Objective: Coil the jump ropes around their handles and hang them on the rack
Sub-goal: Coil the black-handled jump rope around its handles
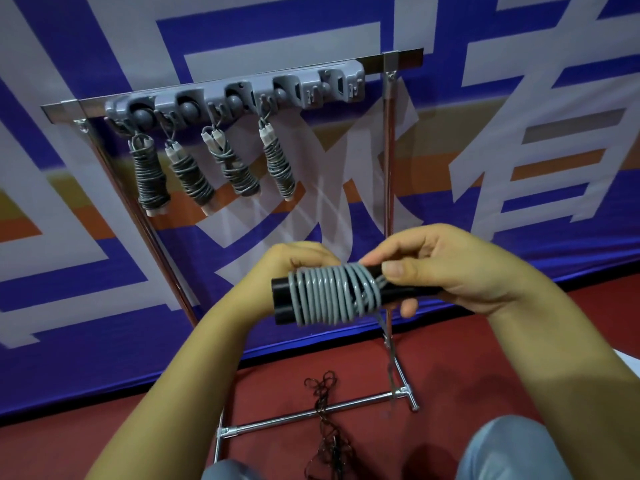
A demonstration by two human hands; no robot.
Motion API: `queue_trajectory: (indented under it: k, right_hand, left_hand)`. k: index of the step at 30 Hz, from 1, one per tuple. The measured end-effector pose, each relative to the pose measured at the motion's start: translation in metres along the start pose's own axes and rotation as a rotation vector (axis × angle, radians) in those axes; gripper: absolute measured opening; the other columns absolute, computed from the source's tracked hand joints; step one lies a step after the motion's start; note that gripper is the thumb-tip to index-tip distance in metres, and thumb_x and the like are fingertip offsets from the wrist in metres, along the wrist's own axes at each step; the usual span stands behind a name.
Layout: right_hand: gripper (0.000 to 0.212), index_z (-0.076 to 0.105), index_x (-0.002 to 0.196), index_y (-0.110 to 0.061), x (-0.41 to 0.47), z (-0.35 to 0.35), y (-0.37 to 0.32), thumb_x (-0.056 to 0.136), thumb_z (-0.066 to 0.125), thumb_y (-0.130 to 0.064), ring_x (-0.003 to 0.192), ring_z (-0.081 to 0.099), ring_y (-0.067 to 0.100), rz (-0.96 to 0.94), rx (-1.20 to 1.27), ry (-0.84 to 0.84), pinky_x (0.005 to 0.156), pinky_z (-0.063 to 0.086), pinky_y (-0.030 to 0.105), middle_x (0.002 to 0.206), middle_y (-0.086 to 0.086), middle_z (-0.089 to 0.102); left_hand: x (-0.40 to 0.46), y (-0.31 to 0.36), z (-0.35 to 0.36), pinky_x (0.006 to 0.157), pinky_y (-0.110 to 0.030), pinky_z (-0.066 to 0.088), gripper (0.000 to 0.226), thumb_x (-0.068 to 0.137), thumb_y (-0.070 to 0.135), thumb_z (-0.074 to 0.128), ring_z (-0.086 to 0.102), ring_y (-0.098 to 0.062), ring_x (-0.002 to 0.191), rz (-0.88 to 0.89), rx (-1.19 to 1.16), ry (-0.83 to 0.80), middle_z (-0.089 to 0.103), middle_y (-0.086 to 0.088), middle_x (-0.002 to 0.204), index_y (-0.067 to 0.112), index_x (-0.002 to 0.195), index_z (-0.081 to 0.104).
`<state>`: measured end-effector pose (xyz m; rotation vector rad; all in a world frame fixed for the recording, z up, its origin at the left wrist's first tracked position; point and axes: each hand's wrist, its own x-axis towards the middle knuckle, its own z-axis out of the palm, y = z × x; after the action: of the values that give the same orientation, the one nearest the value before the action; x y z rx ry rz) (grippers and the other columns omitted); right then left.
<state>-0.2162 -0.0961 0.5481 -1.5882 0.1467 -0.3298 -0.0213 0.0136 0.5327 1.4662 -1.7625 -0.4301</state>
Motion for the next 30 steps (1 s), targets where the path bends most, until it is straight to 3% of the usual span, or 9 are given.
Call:
queue_trajectory:
  k: [2,6,11,14,17,21,25,30]
  right_hand:
    - [0.016,0.078,0.087,-0.020,-0.001,-0.001,0.000,0.072,0.071,-0.019,0.067,0.065,0.029,0.031,-0.052,-0.045,0.052,0.053,0.020,0.082,0.009,0.073]
    - [0.016,0.073,0.088,-0.018,-0.004,-0.002,-0.002,0.073,0.070,-0.018,0.056,0.067,0.019,0.123,-0.171,-0.116,0.055,0.052,0.019,0.076,0.009,0.073]
    - [0.022,0.066,0.090,-0.014,-0.002,0.001,0.000,0.071,0.071,-0.023,0.054,0.067,0.015,0.222,-0.297,-0.083,0.057,0.051,0.018,0.075,0.015,0.071]
    - [0.014,0.062,0.087,-0.017,0.002,0.004,0.007,0.080,0.073,-0.021,0.062,0.070,0.022,0.248,-0.495,0.030,0.065,0.057,0.035,0.075,0.012,0.072]
    - [0.021,0.054,0.085,-0.017,0.003,0.010,0.014,0.082,0.072,-0.027,0.064,0.071,0.019,0.244,-0.626,0.198,0.079,0.055,0.052,0.075,0.008,0.073]
    - [0.020,0.054,0.088,-0.026,0.004,0.022,0.022,0.082,0.072,-0.030,0.059,0.069,0.009,0.175,-0.601,0.419,0.075,0.057,0.045,0.080,0.002,0.067]
    - [0.014,0.059,0.089,-0.028,0.007,0.032,0.032,0.083,0.071,-0.026,0.059,0.068,0.006,0.075,-0.545,0.577,0.066,0.056,0.030,0.074,-0.005,0.064]
    - [0.013,0.062,0.096,-0.024,0.009,0.033,0.038,0.085,0.068,-0.029,0.069,0.059,0.004,-0.029,-0.756,0.627,0.067,0.045,0.019,0.072,-0.015,0.057]
  left_hand:
    - [0.007,0.001,0.000,0.074,-0.030,0.053,0.015,0.077,0.030,0.067,0.066,-0.014,0.079,0.050,0.112,0.034,0.071,-0.002,0.085,0.020,0.087,0.073]
    - [0.010,-0.004,-0.001,0.082,-0.035,0.043,0.024,0.077,0.039,0.065,0.063,-0.007,0.074,0.137,0.370,0.119,0.071,0.003,0.080,0.017,0.080,0.072]
    - [0.008,0.004,-0.005,0.085,-0.021,0.036,0.024,0.078,0.037,0.060,0.056,-0.005,0.072,0.161,0.507,0.173,0.064,0.006,0.075,0.015,0.079,0.068]
    - [0.004,0.012,-0.004,0.073,-0.022,0.041,0.025,0.081,0.036,0.055,0.053,-0.011,0.069,0.183,0.613,0.164,0.058,0.004,0.075,0.013,0.080,0.066]
    - [-0.001,0.017,-0.004,0.058,-0.029,0.043,0.028,0.080,0.038,0.051,0.051,-0.014,0.064,0.136,0.655,0.184,0.052,0.006,0.074,0.013,0.077,0.063]
    - [-0.008,0.027,0.008,0.052,-0.024,0.036,0.026,0.078,0.038,0.052,0.045,-0.013,0.060,0.015,0.624,0.248,0.045,0.008,0.066,0.013,0.069,0.055]
    - [-0.011,0.034,0.024,0.053,-0.030,0.033,0.028,0.086,0.026,0.060,0.042,-0.017,0.060,-0.142,0.641,0.302,0.045,0.004,0.066,0.019,0.069,0.039]
    - [-0.011,0.039,0.032,0.053,-0.032,0.038,0.036,0.088,0.052,0.054,0.045,-0.012,0.058,-0.295,0.731,0.234,0.044,0.007,0.064,0.021,0.082,0.036]
